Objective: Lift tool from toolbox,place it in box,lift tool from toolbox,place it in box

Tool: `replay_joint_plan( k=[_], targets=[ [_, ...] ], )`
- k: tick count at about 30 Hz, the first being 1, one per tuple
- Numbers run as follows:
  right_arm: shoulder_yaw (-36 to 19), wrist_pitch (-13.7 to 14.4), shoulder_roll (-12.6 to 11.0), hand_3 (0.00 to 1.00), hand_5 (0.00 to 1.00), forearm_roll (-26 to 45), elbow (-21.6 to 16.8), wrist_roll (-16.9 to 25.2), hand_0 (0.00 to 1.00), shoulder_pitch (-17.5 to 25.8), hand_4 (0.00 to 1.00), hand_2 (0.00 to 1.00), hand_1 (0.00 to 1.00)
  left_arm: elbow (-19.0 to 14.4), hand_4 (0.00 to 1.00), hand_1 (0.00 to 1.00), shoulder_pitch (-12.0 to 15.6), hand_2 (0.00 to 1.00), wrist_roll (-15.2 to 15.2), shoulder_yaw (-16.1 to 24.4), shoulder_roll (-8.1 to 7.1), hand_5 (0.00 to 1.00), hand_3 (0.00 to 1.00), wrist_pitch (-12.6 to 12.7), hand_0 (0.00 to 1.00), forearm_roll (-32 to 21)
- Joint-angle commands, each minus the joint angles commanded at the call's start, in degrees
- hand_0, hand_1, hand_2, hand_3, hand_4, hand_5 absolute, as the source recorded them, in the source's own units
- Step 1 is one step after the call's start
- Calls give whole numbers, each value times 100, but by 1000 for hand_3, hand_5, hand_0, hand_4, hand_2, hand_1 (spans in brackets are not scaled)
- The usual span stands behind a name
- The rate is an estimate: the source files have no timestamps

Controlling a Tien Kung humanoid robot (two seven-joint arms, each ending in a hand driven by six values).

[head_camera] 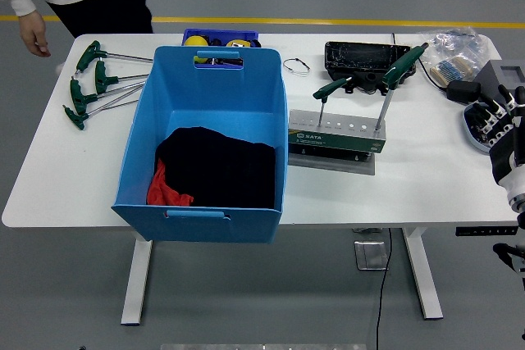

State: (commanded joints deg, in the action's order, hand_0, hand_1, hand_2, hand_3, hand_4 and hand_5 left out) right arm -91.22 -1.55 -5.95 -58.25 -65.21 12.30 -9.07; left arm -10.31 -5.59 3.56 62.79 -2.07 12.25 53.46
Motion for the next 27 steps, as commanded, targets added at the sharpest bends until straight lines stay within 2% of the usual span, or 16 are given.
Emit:
replay_joint_plan(
  k=[8,15,18,19,24,25,27],
  targets=[
    [-4,81,-17,967,998,-168,-76,7,998,6,998,940,924,0,713,817,-2,823,-8,-48,-1,655,717,-1,757,-43],
    [-27,475,-206,973,998,-1214,-389,100,998,-36,998,948,938,0,713,815,-6,821,-8,-52,-3,654,716,-5,757,-44],
    [23,633,-483,973,998,-1958,-617,45,998,-113,998,948,938,0,713,815,-15,821,-10,-76,-4,654,716,-4,757,-69],
    [52,652,-569,984,784,-2219,-678,34,998,-135,998,962,964,0,714,815,-17,821,-11,-86,-6,654,716,-5,757,-77],
    [518,548,-1301,984,784,-3411,-1156,42,998,-334,998,962,964,0,714,815,-40,821,-3,-71,-8,654,716,-7,757,-50],
    [646,527,-1469,979,642,-3634,-1235,67,998,-392,998,960,959,0,714,814,-45,822,0,-70,-10,652,716,-8,757,-44],
    [907,533,-1782,979,642,-4118,-1351,136,998,-531,998,960,959,0,714,814,-54,822,2,-72,-11,652,716,-8,757,-42]
  ],
)
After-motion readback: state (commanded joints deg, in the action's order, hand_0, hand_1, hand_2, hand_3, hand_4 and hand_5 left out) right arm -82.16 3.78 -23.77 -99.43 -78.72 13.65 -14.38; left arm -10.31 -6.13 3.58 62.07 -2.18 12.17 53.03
